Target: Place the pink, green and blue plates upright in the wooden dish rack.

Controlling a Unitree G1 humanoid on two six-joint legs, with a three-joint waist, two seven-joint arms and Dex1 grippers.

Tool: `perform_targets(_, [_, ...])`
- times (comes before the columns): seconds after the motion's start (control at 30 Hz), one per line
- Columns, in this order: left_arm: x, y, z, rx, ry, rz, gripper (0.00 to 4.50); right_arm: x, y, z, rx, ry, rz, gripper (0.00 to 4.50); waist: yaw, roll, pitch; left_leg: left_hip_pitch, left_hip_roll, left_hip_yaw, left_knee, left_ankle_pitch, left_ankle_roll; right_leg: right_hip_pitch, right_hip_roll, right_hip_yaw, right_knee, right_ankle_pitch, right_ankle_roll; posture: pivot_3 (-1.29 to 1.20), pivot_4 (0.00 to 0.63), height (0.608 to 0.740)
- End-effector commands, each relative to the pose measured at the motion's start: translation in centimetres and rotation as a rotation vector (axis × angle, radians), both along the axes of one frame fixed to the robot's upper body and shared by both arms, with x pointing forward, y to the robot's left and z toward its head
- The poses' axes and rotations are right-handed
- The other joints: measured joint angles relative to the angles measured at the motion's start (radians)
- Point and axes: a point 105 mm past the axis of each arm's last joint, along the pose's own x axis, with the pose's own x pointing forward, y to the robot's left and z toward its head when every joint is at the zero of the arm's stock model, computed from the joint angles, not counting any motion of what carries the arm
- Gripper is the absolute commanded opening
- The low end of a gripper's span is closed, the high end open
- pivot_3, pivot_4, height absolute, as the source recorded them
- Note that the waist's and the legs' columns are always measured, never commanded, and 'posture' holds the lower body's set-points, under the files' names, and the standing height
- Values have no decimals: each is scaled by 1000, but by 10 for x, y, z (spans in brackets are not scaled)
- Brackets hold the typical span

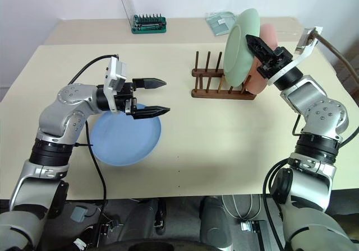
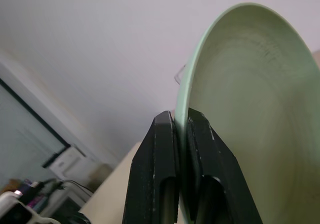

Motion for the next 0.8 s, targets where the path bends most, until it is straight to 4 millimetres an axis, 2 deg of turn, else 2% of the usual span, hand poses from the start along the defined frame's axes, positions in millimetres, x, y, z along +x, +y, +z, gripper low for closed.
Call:
perform_targets(0.03, [-4, 2, 13, -24, -48, -5, 4500, -2, 1, 8, -42, -56, -27, 370, 1, 0, 0, 0, 0, 0, 0, 0, 0, 0, 0, 0, 0, 0, 0, 0, 150, 724])
perform_targets(0.1, [-4, 2, 13, -24, -49, -3, 4500, -1, 2, 7, -37, -51, -20, 1046, 1, 0, 0, 0, 0, 0, 0, 0, 0, 0, 0, 0, 0, 0, 0, 0, 150, 724])
perform_targets(0.33, [-4, 2, 13, -27, -44, 1, 4500, -1, 4, 13, -123, -97, -48, 4467, 0, 0, 0, 0, 0, 0, 0, 0, 0, 0, 0, 0, 0, 0, 0, 0, 150, 724])
perform_targets(0.57, [-4, 1, 13, -31, -45, -3, 4500, -12, 6, 34, -177, -237, -48, 4467, 0, 0, 0, 0, 0, 0, 0, 0, 0, 0, 0, 0, 0, 0, 0, 0, 150, 724])
perform_targets(0.8, [-4, 0, 15, -39, -45, -7, 4500, -25, 11, 43, -242, -335, -26, 4467, 0, 0, 0, 0, 0, 0, 0, 0, 0, 0, 0, 0, 0, 0, 0, 0, 150, 724])
